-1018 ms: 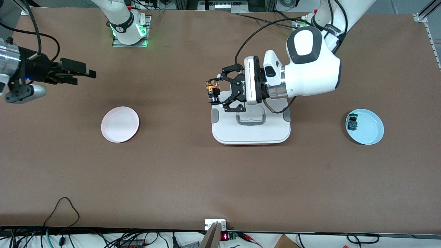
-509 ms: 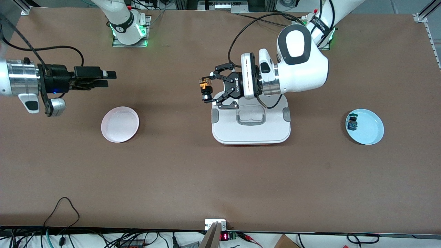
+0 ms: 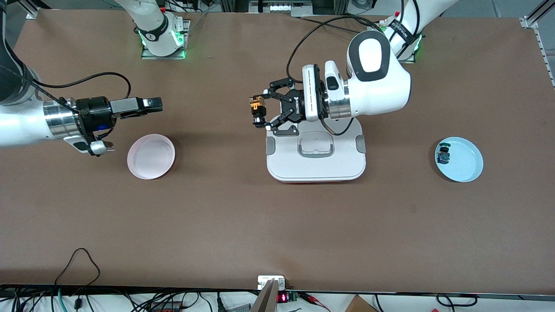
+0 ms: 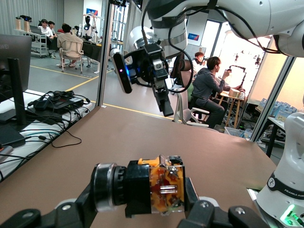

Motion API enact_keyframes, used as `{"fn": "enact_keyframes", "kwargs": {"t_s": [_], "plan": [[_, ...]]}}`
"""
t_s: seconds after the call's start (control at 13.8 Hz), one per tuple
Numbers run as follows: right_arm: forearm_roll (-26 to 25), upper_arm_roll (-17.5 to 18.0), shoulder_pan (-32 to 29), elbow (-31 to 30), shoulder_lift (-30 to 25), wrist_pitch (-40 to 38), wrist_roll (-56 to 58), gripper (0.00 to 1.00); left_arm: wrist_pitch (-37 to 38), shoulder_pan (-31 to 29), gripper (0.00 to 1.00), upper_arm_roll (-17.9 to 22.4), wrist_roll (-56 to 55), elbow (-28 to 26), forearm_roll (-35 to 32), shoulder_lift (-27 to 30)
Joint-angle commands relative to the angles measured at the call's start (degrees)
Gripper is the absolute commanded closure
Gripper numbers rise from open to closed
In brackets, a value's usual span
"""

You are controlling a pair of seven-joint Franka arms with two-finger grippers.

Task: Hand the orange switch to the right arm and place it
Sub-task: 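Hold the switch up while the right gripper reaches toward it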

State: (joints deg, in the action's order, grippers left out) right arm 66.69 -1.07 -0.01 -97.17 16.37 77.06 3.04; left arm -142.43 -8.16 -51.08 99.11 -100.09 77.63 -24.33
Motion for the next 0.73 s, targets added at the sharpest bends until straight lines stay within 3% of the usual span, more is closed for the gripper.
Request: {"fn": "enact_keyframes", "kwargs": {"t_s": [0.0,0.36,0.65], "plan": [[4.7,0.2,2.5,-1.0,0.4,1.6,0.0,0.00,-0.2,-1.3,1.00,-1.5,2.3,-0.9,2.7,0.7],[19.6,0.2,4.8,-8.6,1.0,3.3,1.0,0.00,-0.2,-1.3,1.00,-1.6,2.4,-0.9,2.8,0.6],[28.1,0.2,8.1,-8.7,3.4,5.2,1.2,0.00,-0.3,-1.0,1.00,-1.6,2.3,-0.6,2.9,-0.2]]}}
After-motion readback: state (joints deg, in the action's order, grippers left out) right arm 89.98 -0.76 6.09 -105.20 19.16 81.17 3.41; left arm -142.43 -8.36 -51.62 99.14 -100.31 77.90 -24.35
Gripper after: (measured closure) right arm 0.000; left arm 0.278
